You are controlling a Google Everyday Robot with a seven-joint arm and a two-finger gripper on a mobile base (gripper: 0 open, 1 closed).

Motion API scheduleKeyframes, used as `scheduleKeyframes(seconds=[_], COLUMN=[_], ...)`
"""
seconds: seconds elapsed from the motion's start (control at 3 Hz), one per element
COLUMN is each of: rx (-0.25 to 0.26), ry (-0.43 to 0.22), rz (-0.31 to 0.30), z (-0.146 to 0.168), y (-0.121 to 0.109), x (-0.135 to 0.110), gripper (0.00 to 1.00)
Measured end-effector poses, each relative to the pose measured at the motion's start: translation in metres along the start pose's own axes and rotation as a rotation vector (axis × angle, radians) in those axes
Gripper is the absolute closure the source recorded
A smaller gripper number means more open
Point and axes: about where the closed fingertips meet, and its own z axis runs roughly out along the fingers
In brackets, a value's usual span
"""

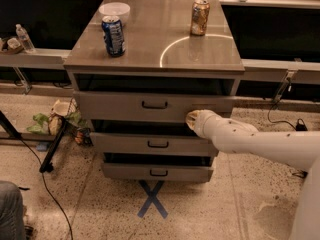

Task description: Close top drawer

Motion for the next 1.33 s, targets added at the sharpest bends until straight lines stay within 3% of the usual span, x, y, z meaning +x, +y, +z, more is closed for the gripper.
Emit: scheduleKeyframes(seconds=[0.33, 1.0, 1.33], rx=[-0.056, -0.096, -0.103], ry=[-0.004, -0.016, 0.001], rz=[0.029, 0.107, 0.207], z=[-0.036, -0.163, -0.217], y=[-0.004, -0.06, -0.078], x=[-0.014, -0.058, -0.059], gripper=[1.0, 1.0, 0.82])
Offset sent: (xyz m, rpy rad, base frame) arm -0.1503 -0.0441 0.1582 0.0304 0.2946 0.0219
